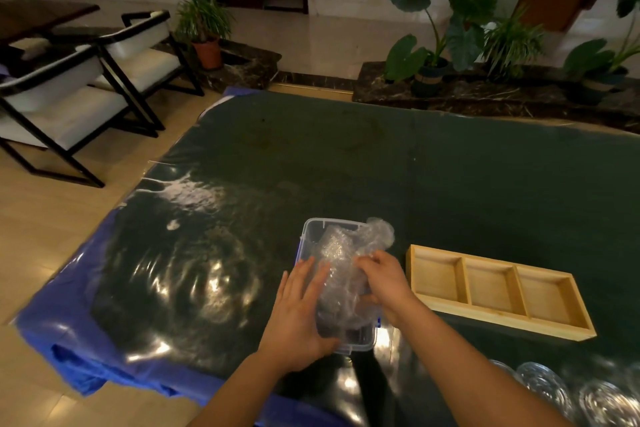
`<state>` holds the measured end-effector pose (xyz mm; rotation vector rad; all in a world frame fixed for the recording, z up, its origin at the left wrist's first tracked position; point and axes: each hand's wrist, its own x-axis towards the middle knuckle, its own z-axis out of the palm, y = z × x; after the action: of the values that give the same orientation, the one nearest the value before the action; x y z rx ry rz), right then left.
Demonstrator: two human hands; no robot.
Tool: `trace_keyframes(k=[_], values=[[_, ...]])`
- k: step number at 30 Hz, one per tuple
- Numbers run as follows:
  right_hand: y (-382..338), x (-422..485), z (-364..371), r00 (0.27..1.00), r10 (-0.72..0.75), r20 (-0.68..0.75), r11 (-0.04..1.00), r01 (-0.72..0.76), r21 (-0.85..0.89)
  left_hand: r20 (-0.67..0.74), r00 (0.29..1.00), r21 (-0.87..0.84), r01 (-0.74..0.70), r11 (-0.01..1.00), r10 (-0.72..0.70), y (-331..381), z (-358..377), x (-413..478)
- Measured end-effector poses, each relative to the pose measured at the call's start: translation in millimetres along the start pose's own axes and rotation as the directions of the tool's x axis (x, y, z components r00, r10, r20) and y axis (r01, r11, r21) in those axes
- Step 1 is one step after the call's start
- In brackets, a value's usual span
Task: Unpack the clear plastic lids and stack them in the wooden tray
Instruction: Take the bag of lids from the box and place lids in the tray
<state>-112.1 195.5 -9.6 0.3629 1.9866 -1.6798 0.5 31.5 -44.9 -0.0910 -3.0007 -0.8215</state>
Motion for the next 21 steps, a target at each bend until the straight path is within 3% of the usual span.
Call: trace_keyframes(k=[5, 8, 10, 11, 12, 13, 14, 15, 17, 19, 21], values=[[-18, -8, -4, 0.998, -0.04, -0.038, 0.999, 0.039, -0.017, -0.199, 0.962, 0.21, -0.144, 0.967, 0.187, 21, -17, 19], [-29, -17, -9, 0.998, -0.07, 0.01, 0.997, 0.07, 0.013, -0.293, 0.925, 0.181, -0.195, 0.964, 0.242, 40, -29, 30], [-36, -25, -17, 0.993, -0.103, 0.063, 0.994, 0.1, 0.05, -0.322, 0.94, -0.064, -0.138, 0.988, 0.11, 48, -38, 34], [-39, -30, -23, 0.988, -0.127, 0.092, 0.991, 0.122, 0.055, -0.302, 0.953, -0.292, -0.062, 0.954, -0.031, 51, -43, 36], [-41, -35, -28, 0.978, -0.171, 0.119, 0.985, 0.17, 0.025, -0.246, 0.944, -0.554, 0.048, 0.831, -0.219, 55, -51, 39], [-42, -37, -34, 0.959, -0.249, 0.137, 0.965, 0.258, -0.05, -0.139, 0.908, -0.764, 0.156, 0.627, -0.395, 59, -59, 42], [-42, -40, -41, 0.922, -0.355, 0.152, 0.908, 0.379, -0.18, -0.026, 0.86, -0.877, 0.224, 0.424, -0.509, 59, -65, 44], [-43, -43, -49, 0.87, -0.457, 0.185, 0.808, 0.493, -0.323, 0.039, 0.826, -0.913, 0.258, 0.317, -0.562, 57, -68, 47], [-46, -49, -60, 0.754, -0.602, 0.264, 0.508, 0.617, -0.601, 0.075, 0.825, -0.907, 0.29, 0.305, -0.56, 51, -74, 50], [-53, -55, -63, 0.63, -0.728, 0.269, 0.2, 0.571, -0.796, 0.088, 0.85, -0.889, 0.302, 0.344, -0.52, 52, -78, 51], [-65, -62, -61, 0.492, -0.841, 0.223, 0.088, 0.532, -0.842, 0.099, 0.876, -0.854, 0.318, 0.411, -0.472, 54, -80, 51]])
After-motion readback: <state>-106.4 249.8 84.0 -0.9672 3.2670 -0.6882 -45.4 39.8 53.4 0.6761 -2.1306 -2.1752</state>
